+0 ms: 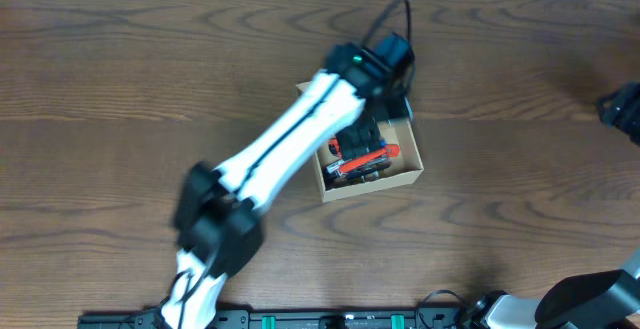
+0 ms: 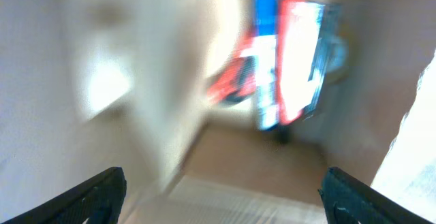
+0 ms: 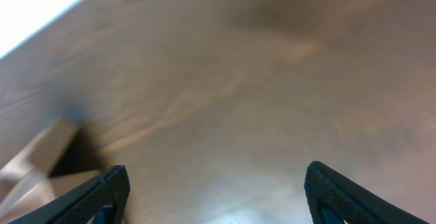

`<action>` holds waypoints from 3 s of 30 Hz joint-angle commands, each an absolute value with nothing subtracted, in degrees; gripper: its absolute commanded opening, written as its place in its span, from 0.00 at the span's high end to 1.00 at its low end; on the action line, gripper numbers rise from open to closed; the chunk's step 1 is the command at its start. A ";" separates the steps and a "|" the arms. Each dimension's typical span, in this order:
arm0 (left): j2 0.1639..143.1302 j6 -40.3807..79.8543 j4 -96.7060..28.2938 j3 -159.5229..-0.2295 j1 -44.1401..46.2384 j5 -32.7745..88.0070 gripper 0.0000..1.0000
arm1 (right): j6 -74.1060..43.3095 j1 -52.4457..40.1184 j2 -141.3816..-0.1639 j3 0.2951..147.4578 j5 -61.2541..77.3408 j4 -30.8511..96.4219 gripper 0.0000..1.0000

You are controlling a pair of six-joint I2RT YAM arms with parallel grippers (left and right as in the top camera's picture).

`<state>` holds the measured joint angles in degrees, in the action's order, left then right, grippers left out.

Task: Pack container
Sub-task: 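Release the stapler and lift the left gripper out of the box, then bring both grippers to the box's side flaps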

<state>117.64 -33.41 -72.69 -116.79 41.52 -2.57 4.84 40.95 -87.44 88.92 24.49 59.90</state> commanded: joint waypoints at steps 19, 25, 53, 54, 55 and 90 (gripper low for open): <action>90.21 -10.26 -68.34 -115.90 -8.40 49.87 0.94 | 16.47 29.39 -87.96 88.86 66.94 55.99 0.99; 91.09 -10.50 -64.01 -107.53 -15.49 63.46 0.94 | 13.72 29.15 -93.82 88.86 80.49 55.94 0.99; 116.25 -6.79 -34.04 -76.16 -16.36 85.60 0.94 | 14.98 18.37 -114.26 88.77 84.49 58.41 0.99; 117.12 -6.79 -34.02 -76.16 -16.27 85.60 0.94 | 15.00 18.15 -115.22 88.77 84.49 58.54 0.99; 118.15 -6.81 -34.02 -76.16 -16.08 85.60 0.94 | 15.00 17.87 -116.38 88.77 84.49 58.52 0.99; 125.49 -9.98 -26.70 -76.12 -4.64 88.09 0.94 | 14.81 15.22 -135.35 88.77 88.75 45.47 0.99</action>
